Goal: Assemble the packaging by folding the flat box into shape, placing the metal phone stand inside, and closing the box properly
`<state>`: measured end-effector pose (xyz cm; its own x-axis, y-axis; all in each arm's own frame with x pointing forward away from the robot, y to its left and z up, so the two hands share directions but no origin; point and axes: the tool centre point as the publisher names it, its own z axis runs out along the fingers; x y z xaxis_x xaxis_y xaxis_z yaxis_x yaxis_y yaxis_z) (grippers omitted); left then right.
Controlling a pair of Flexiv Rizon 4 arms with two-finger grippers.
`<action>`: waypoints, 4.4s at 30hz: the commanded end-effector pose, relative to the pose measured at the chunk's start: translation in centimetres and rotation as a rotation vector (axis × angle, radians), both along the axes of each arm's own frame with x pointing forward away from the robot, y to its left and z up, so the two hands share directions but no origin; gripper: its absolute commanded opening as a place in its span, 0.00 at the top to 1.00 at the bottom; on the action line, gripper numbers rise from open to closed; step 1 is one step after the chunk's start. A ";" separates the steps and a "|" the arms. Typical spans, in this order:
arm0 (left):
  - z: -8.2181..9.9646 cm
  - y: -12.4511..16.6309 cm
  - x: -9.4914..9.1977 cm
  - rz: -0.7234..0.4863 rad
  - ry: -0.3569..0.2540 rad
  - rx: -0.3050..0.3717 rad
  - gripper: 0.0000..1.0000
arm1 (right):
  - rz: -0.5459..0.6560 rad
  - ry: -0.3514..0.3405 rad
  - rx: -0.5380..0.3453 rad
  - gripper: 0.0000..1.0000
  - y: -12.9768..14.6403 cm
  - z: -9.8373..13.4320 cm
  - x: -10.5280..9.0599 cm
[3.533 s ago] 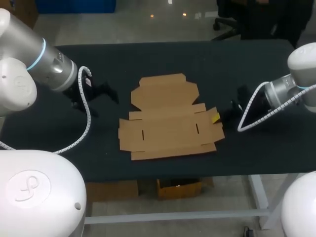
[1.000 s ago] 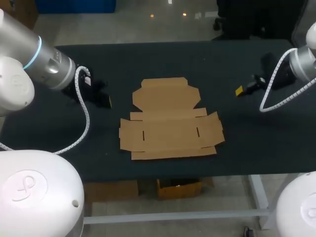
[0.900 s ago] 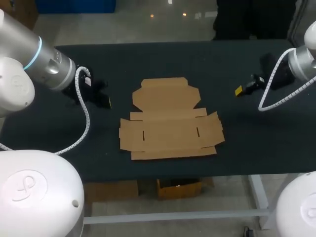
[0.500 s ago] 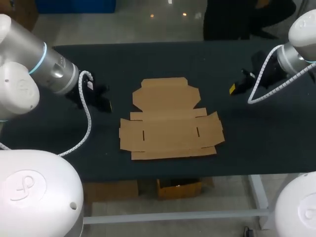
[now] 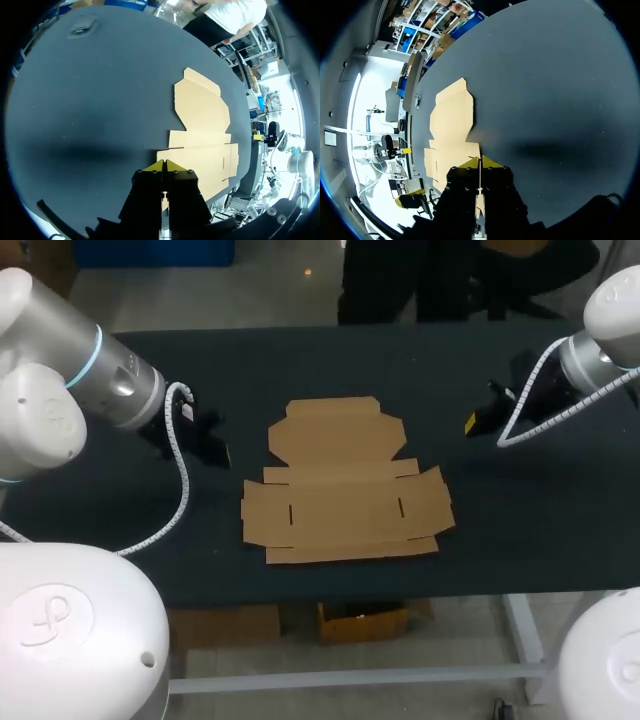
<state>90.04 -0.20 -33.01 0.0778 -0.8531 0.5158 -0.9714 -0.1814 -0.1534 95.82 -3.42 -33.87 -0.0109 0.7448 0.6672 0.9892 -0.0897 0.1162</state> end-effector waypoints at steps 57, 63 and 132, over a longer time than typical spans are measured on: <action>-5.5 -2.1 4.7 -0.205 -0.049 0.016 1.00 | 0.041 0.097 0.040 1.00 4.1 -6.6 1.3; -5.9 -2.0 5.0 -0.210 -0.048 0.001 1.00 | 0.057 0.111 0.055 1.00 4.8 -7.2 1.5; -9.1 -3.4 5.5 -0.259 -0.031 -0.136 1.00 | 0.091 0.147 0.095 1.00 7.2 -9.4 0.7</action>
<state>95.42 -3.56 -41.58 -0.1496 -0.7701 0.6202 -0.9827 0.0466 -0.1792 96.44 3.83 -42.87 0.0281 0.6857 0.7273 0.9995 -0.0067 -0.0323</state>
